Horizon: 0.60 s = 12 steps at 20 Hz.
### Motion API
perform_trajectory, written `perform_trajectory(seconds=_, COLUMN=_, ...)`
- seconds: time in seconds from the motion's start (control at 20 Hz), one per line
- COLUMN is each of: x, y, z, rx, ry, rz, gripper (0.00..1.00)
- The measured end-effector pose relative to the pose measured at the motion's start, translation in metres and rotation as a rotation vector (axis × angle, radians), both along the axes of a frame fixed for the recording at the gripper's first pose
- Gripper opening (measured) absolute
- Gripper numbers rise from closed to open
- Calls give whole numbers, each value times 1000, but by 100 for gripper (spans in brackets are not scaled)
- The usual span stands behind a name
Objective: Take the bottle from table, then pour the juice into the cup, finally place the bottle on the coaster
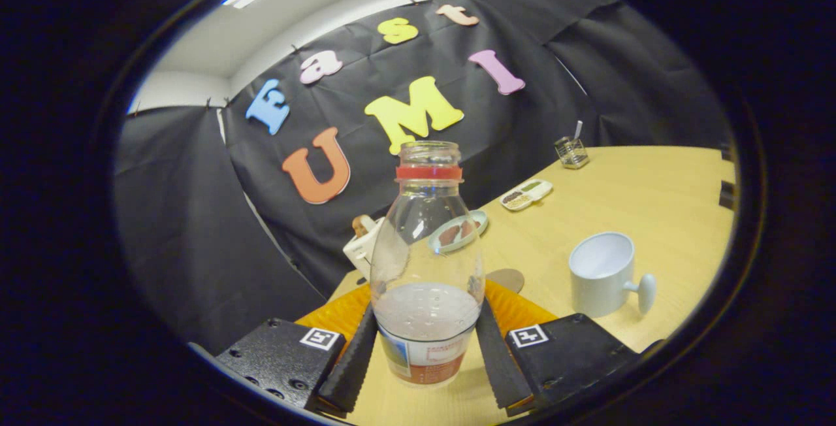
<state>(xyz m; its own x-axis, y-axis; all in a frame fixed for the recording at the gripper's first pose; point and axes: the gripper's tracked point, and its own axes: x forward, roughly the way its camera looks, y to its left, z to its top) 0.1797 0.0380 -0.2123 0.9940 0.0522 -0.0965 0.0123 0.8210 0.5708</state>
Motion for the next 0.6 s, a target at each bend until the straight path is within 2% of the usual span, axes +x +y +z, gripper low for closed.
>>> perform_trajectory(seconds=0.3, x=7, y=-3, z=20, rx=296, ry=-2, rz=58, gripper=79)
perform_trajectory(seconds=0.6, x=9, y=-12, z=17, rx=567, ry=36, rz=39, gripper=79)
